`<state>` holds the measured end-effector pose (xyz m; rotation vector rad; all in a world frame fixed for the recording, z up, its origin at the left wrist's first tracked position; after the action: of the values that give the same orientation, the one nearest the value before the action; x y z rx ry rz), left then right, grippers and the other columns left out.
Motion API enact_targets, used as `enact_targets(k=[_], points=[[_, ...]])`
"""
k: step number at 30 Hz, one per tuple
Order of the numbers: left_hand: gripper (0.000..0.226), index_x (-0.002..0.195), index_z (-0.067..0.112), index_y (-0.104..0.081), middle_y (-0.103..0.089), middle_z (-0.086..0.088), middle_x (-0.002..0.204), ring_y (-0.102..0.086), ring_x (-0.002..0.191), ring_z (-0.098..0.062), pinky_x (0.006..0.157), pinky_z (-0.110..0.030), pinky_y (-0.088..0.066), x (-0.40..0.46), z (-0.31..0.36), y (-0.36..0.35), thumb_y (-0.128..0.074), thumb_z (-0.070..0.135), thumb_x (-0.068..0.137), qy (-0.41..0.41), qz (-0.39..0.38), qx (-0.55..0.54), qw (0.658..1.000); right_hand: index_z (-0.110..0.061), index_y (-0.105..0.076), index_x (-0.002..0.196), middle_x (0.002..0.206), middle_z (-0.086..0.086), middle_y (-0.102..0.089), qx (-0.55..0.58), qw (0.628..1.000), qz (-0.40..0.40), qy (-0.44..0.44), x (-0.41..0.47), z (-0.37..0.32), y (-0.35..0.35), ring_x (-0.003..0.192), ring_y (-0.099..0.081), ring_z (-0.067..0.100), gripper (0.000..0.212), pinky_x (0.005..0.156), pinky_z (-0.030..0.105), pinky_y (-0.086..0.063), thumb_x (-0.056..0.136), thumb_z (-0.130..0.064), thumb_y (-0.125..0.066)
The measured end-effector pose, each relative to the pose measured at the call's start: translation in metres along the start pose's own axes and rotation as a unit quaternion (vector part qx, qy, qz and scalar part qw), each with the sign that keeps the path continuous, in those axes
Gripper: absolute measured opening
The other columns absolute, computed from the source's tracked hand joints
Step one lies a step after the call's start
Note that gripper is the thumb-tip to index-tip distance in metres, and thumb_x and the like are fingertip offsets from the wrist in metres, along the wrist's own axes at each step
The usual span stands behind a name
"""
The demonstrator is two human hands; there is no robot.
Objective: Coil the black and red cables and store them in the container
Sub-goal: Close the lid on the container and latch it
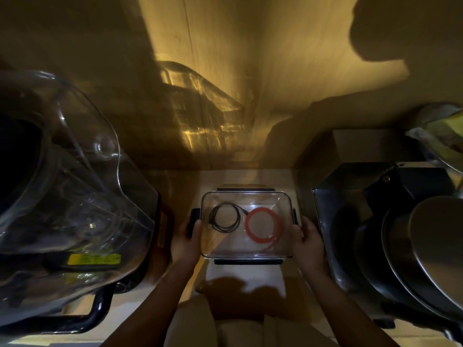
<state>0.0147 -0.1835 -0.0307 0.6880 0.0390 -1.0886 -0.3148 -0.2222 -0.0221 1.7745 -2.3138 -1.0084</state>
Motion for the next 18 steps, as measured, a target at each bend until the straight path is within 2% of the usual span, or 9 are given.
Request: enact_targets(k=[1,2,3,4,5,8,12,15,18], points=[[0.049,0.125,0.021,-0.062,-0.071,-0.005,0.112,-0.066,0.102,-0.025,0.084,-0.038,-0.052,0.000,0.006,0.001,-0.046,0.055,0.094,-0.028,0.015,0.032,0.999,-0.020,-0.052,0.137,0.122,0.005,-0.066,-0.032,0.999,-0.010,0.028,0.000,-0.005,-0.002,0.113,-0.063,0.024,0.040,0.090,0.043,-0.056,0.098,-0.031,-0.054],[0.045,0.128,0.019,-0.061,-0.071,-0.005,0.113,-0.066,0.102,-0.024,0.082,-0.036,-0.051,0.000,0.013,0.002,-0.047,0.048,0.097,-0.049,0.027,0.052,0.997,-0.018,-0.053,0.135,0.113,0.003,-0.067,-0.057,0.997,-0.021,0.048,-0.002,-0.011,-0.003,0.105,-0.065,0.021,0.036,0.083,0.032,-0.056,0.099,-0.025,-0.053],[0.040,0.130,0.019,-0.060,-0.071,-0.005,0.113,-0.066,0.102,-0.024,0.081,-0.034,-0.050,-0.001,0.017,0.003,-0.048,0.042,0.099,-0.060,0.034,0.067,0.995,-0.015,-0.053,0.133,0.100,0.002,-0.066,-0.084,0.994,-0.035,0.058,-0.003,-0.013,-0.004,0.090,-0.066,0.016,0.033,0.071,0.018,-0.051,0.101,-0.019,-0.051],[0.038,0.131,0.019,-0.059,-0.071,-0.005,0.111,-0.067,0.101,-0.024,0.078,-0.032,-0.049,-0.002,0.019,0.003,-0.048,0.038,0.100,-0.065,0.037,0.078,0.994,-0.012,-0.050,0.136,0.088,0.001,-0.063,-0.105,0.992,-0.050,0.055,-0.004,-0.015,-0.006,0.075,-0.062,0.008,0.034,0.060,0.011,-0.042,0.102,-0.017,-0.047],[0.037,0.131,0.019,-0.059,-0.071,-0.004,0.108,-0.067,0.098,-0.024,0.074,-0.029,-0.046,-0.003,0.020,0.001,-0.046,0.036,0.101,-0.066,0.031,0.092,0.993,-0.009,-0.046,0.140,0.080,0.000,-0.060,-0.117,0.990,-0.059,0.049,-0.005,-0.015,-0.007,0.065,-0.055,0.002,0.038,0.054,0.010,-0.037,0.104,-0.018,-0.044],[0.034,0.125,0.022,-0.060,-0.068,0.000,0.091,-0.065,0.083,-0.019,0.058,-0.023,-0.040,-0.008,0.017,-0.007,-0.041,0.038,0.102,-0.060,-0.015,0.100,0.993,-0.006,-0.041,0.143,0.075,-0.002,-0.057,-0.108,0.990,-0.085,0.027,-0.006,-0.010,-0.009,0.062,-0.051,0.000,0.041,0.051,0.013,-0.036,0.106,-0.022,-0.038],[0.030,0.113,0.024,-0.065,-0.068,0.005,0.086,-0.063,0.078,-0.010,0.061,-0.024,-0.046,-0.008,0.010,-0.010,-0.045,0.042,0.101,-0.035,-0.024,0.045,0.998,-0.004,-0.058,0.125,0.090,0.013,-0.066,-0.093,0.993,-0.063,0.034,-0.004,-0.012,-0.005,0.073,-0.054,0.014,0.032,0.054,0.008,-0.033,0.107,-0.019,-0.036],[0.027,0.093,0.027,-0.066,-0.069,0.002,0.081,-0.066,0.080,-0.020,0.067,-0.036,-0.051,-0.005,0.004,-0.013,-0.046,0.042,0.100,-0.013,-0.035,-0.008,0.999,-0.004,-0.062,0.113,0.090,0.008,-0.065,-0.069,0.996,-0.056,0.017,-0.003,-0.007,-0.010,0.087,-0.065,0.025,0.034,0.060,0.021,-0.041,0.107,-0.021,-0.034],[0.024,0.092,0.027,-0.065,-0.067,0.000,0.080,-0.067,0.082,-0.025,0.064,-0.032,-0.046,-0.005,0.007,-0.014,-0.045,0.038,0.101,-0.014,-0.046,-0.017,0.999,-0.008,-0.061,0.113,0.094,0.004,-0.066,-0.042,0.996,-0.072,0.005,0.000,-0.002,-0.013,0.099,-0.067,0.030,0.031,0.074,0.033,-0.052,0.107,-0.023,-0.034]])
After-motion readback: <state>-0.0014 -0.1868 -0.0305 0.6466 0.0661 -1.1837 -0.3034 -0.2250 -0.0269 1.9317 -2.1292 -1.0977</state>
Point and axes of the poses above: each hand's wrist, its own x-axis towards the middle knuckle, its own y-axis out of the back of the hand, z = x × y, the point moved 7 cm from there along x, towards the middle knuckle
